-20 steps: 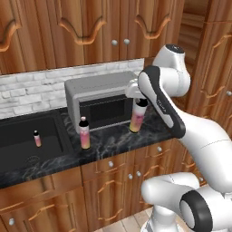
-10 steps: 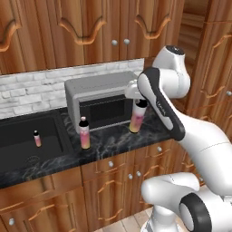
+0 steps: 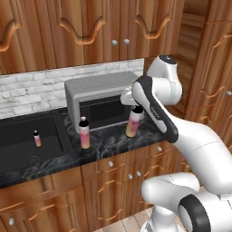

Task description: Place the large bottle from the dining counter next to the other large bottle outside the sink, and place the small bottle from the dining counter next to the other small bottle inside the sink.

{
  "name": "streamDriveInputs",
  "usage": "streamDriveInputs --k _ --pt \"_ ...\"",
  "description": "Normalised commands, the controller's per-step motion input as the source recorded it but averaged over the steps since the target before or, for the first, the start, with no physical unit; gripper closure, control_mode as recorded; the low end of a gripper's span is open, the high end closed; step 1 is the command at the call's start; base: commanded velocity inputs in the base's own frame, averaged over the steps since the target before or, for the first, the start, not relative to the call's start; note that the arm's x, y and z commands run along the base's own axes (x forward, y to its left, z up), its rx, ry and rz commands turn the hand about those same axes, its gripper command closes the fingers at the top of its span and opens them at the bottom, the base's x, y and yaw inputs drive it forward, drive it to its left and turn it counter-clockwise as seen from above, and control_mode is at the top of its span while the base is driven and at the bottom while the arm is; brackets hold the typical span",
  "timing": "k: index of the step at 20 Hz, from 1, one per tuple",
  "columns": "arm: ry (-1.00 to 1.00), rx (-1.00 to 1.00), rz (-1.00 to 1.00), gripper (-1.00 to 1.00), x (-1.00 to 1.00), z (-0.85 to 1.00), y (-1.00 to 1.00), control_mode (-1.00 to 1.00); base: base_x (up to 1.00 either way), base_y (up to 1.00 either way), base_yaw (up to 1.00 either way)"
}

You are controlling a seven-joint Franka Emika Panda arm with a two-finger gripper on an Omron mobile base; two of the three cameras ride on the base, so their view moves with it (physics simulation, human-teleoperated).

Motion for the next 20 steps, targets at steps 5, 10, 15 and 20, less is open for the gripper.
streamDriveInputs --k 5,10,15,20 --pt "0.0 0.0 0.0 1.0 0.67 -0.38 0.15 -1.0 0.0 0.0 0.0" --pt "0.0 0.0 0.0 1.0 0.56 -0.26 0.0 -1.0 0.0 0.0 0.0" --pt "0.0 0.0 0.0 1.0 0.5 -0.42 0.01 -1.0 0.0 0.0 0.0" --pt "0.0 -0.01 0.0 1.0 0.46 -0.37 0.0 -1.0 0.0 0.0 0.0"
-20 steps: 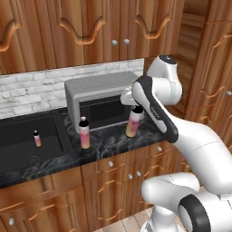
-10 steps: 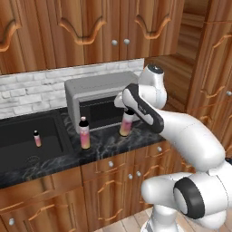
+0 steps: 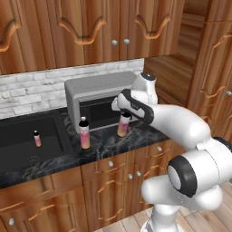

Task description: Place the large bottle from the dining counter next to the other large bottle outside the sink, and place the small bottle from the dining counter next to the other small bottle inside the sink.

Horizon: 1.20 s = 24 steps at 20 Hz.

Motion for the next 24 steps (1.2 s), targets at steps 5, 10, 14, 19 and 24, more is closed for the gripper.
streamDriveInputs --k 5,10,14,19,24 --pt "0.01 0.0 0.0 1.0 0.32 -0.23 0.04 -1.0 0.0 0.0 0.0" --pt "0.03 0.0 0.0 1.0 0.14 -0.31 0.12 -1.0 0.0 0.0 0.0" --pt "0.04 0.0 0.0 1.0 0.12 -0.31 0.35 -1.0 0.0 0.0 0.0" --pt "0.0 -0.02 0.0 1.0 0.42 -0.26 0.15 -1.0 0.0 0.0 0.0" --pt "0.0 -0.01 0.0 1.0 0.4 -0.26 0.05 -1.0 0.0 0.0 0.0"
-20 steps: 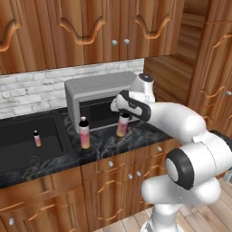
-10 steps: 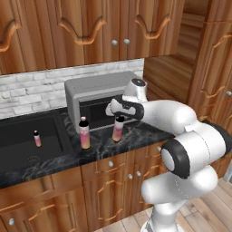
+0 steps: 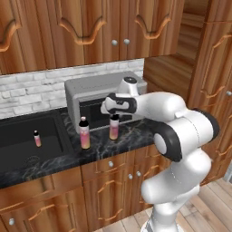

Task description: Place the large bottle from the dining counter next to the other large bottle outside the sink, and place the small bottle from the dining counter next to the other small bottle inside the sink.

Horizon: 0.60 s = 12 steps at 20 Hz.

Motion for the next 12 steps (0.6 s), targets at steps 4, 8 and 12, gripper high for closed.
streamDriveInputs --k 4,8,12 --pt "0.0 0.0 0.0 1.0 0.19 -0.36 0.06 -1.0 0.0 0.0 0.0" --pt "0.01 0.0 0.01 1.0 0.0 -0.09 0.01 -1.0 0.0 0.0 0.0" --pt "0.0 0.0 0.0 1.0 0.0 0.0 0.0 -1.0 0.0 0.0 0.0"
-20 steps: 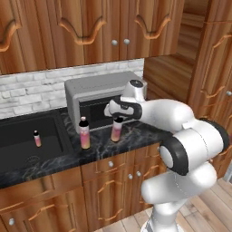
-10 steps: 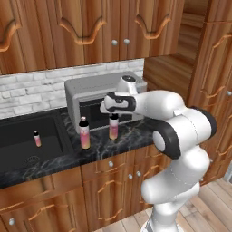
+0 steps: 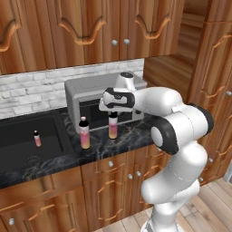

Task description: Place the large bottle from the dining counter next to the other large bottle outside the sink, and place the small bottle from the dining counter next to the other small bottle inside the sink.

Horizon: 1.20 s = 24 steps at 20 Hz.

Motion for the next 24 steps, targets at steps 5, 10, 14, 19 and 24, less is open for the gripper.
streamDriveInputs --k 5,10,14,19,24 --pt "0.0 0.0 0.0 1.0 0.0 0.0 0.0 -1.0 0.0 0.0 0.0" --pt "0.0 0.0 0.0 -1.0 0.0 0.0 0.0 -1.0 0.0 0.0 0.0" --pt "0.0 0.0 0.0 -1.0 0.05 -0.03 0.0 -1.0 0.0 0.0 0.0" --pt "-0.01 0.0 -0.03 -1.0 0.0 0.0 0.0 -1.0 0.0 0.0 0.0" --pt "-0.09 0.0 0.0 -1.0 -0.19 0.22 0.0 -1.0 0.0 0.0 0.0"
